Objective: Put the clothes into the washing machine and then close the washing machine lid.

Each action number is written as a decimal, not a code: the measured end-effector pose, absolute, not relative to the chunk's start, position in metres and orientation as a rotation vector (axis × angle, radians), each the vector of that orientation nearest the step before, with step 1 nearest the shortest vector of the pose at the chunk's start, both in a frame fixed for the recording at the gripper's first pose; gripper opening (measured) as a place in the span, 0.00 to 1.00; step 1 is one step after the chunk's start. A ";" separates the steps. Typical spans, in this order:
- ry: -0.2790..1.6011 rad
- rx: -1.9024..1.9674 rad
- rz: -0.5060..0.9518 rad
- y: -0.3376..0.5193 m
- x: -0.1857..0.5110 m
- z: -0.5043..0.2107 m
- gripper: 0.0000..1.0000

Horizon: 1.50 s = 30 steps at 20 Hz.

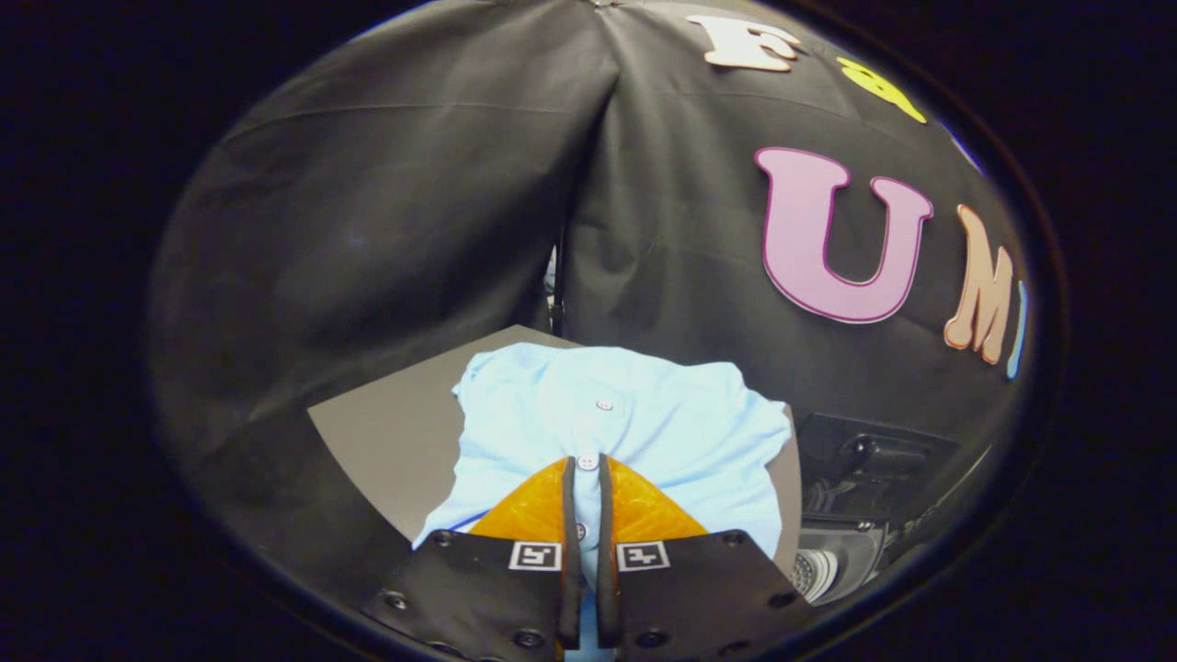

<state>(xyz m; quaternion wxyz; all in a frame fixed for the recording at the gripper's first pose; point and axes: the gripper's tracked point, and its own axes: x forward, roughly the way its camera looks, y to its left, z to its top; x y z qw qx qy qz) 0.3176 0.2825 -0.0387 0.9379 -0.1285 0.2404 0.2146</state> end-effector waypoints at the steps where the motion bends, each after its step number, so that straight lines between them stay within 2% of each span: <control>1: 0.481 -0.234 0.438 0.271 0.310 -0.027 0.08; 10: 0.407 -0.166 0.340 0.169 0.307 0.037 0.07; 18: 0.368 -0.113 0.151 0.036 0.338 0.057 0.07; 24: 0.405 -0.090 0.026 -0.043 0.350 0.029 0.07; 30: 0.502 -0.078 -0.046 -0.083 0.349 -0.038 0.07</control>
